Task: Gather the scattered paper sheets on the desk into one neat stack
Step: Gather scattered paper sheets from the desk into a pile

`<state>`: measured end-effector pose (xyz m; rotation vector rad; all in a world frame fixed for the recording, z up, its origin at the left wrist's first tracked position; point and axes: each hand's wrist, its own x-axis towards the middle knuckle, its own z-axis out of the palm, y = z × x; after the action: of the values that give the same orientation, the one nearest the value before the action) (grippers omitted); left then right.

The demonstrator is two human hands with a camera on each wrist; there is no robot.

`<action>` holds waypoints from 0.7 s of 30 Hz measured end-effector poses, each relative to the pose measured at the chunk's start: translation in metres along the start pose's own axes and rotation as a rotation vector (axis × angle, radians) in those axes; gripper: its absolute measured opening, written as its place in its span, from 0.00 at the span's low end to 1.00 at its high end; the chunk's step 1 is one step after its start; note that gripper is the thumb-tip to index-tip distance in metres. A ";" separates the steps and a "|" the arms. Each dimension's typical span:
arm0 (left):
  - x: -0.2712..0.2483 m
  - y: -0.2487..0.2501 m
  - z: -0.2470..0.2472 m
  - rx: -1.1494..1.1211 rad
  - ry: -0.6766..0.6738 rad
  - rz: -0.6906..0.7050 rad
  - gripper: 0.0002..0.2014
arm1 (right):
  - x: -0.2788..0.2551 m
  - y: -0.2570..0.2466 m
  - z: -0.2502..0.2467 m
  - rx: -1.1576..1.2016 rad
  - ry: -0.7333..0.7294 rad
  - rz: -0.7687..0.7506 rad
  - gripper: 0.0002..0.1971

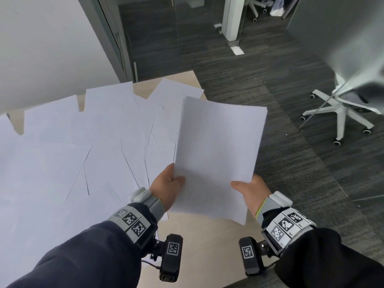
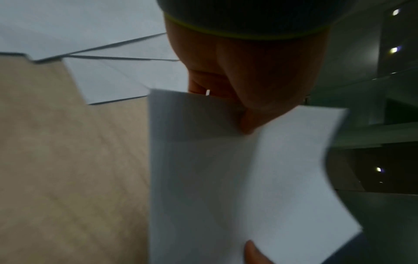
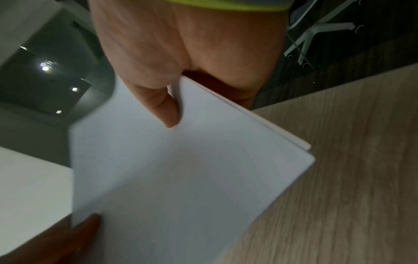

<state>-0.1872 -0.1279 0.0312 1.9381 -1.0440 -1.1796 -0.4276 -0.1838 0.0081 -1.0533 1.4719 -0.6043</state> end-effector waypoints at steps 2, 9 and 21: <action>0.013 -0.001 -0.004 0.072 -0.075 -0.042 0.06 | 0.009 0.003 -0.002 -0.026 0.000 0.046 0.11; 0.046 -0.024 -0.024 0.432 -0.114 0.020 0.06 | 0.042 0.012 -0.001 -0.186 0.105 0.170 0.10; 0.175 0.008 -0.044 0.829 -0.116 0.191 0.31 | 0.079 -0.001 0.017 -0.211 0.194 0.245 0.09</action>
<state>-0.0994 -0.2790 -0.0163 2.2918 -1.9540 -0.8121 -0.4051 -0.2493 -0.0338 -0.9745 1.8343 -0.3895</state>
